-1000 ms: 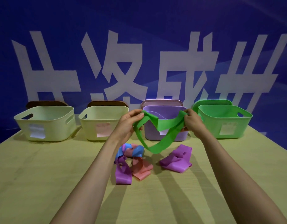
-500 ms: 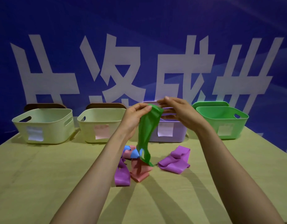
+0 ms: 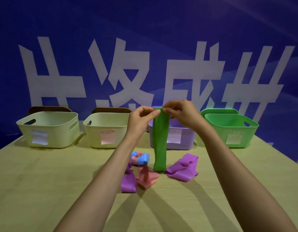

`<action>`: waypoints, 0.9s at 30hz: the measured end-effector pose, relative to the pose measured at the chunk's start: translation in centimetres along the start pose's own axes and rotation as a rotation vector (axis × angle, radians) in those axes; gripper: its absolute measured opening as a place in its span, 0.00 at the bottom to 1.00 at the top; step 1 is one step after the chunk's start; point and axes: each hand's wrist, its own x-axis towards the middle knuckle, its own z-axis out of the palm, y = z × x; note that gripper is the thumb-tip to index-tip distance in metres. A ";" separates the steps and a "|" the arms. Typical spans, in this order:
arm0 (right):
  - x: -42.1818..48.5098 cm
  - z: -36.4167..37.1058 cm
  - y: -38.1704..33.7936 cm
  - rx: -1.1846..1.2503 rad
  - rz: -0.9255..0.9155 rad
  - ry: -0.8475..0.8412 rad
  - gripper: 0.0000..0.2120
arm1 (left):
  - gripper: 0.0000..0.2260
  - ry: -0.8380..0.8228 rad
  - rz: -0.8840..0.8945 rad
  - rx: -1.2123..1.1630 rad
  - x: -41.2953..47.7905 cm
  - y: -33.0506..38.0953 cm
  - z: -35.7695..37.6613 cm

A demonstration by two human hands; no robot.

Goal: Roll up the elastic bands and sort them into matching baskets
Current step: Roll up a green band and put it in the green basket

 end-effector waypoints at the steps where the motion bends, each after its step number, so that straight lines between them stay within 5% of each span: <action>1: 0.1 -0.1 -0.1 -0.055 -0.033 0.024 0.09 | 0.10 0.039 0.002 0.039 0.1 0.0 0.0; 5: 0.7 -1.0 -0.8 -0.020 -0.105 0.083 0.07 | 0.27 -0.188 -0.094 0.049 1.1 0.2 -0.5; 8: 1.2 -1.5 -1.2 0.068 -0.087 0.103 0.07 | 0.14 -0.382 -0.156 -0.015 1.3 0.6 0.1; 15: 3.4 -1.6 -0.1 0.302 0.033 0.130 0.07 | 0.05 -0.400 -0.259 -0.034 1.3 -3.5 0.7; 20: 5.6 -3.3 0.2 0.484 0.038 0.269 0.05 | 0.10 -0.341 -0.400 0.048 0.8 -9.1 0.6; 27: 6.2 -2.6 2.1 0.464 0.061 0.132 0.05 | 0.14 -0.237 -0.410 0.245 2.2 -12.1 0.3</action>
